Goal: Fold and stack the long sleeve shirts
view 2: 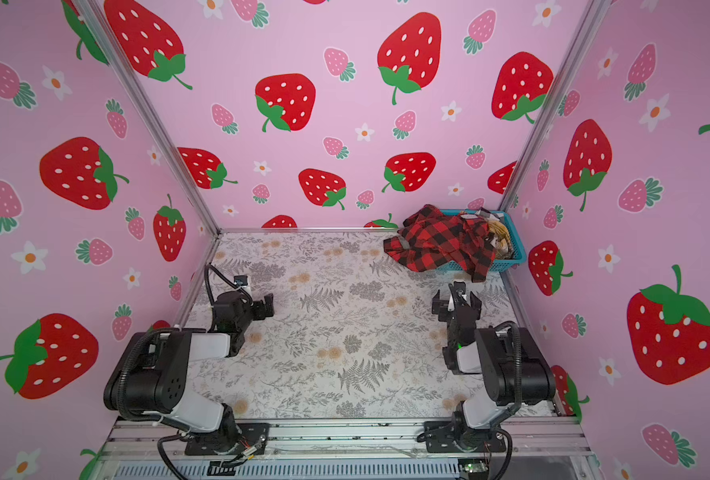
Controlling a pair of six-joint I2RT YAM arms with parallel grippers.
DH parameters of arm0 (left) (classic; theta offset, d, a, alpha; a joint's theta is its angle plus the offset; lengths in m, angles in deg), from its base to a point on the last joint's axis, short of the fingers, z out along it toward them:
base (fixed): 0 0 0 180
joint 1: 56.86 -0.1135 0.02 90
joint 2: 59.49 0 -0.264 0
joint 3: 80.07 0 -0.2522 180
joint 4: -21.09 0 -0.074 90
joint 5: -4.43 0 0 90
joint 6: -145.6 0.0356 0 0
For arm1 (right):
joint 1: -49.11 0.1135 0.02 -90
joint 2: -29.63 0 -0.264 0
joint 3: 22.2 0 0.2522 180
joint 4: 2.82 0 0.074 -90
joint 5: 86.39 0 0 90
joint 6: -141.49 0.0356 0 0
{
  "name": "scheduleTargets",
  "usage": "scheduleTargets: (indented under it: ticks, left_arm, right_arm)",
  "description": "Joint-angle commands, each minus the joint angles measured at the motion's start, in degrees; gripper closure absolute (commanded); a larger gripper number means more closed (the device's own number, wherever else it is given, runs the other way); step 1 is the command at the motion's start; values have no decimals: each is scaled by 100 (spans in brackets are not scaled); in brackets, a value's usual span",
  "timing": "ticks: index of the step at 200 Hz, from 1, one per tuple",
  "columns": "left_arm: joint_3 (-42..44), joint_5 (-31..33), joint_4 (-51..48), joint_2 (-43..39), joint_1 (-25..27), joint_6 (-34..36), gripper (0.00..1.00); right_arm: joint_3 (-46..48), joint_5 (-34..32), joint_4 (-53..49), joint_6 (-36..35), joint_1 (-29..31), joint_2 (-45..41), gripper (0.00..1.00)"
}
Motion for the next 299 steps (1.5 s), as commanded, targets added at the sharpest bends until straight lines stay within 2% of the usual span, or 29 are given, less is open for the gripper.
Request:
scheduleTargets:
  ticks: [1, 287, 294, 299]
  left_arm:
    - [-83, -43, 105, -61, -19, 109, 1]
    - [-93, -79, 122, -71, -38, 88, 1]
    - [-253, 43, -164, -200, -22, 60, 1]
    - [-510, 267, -731, -406, 18, 30, 1]
  right_arm:
    - [-64, 17, 70, -42, -28, -52, 0]
    - [-63, -72, 177, -18, -28, -90, 0]
    - [-249, -540, -300, -19, 91, -365, 0]
    - [-523, -814, -1168, 13, 143, -618, 0]
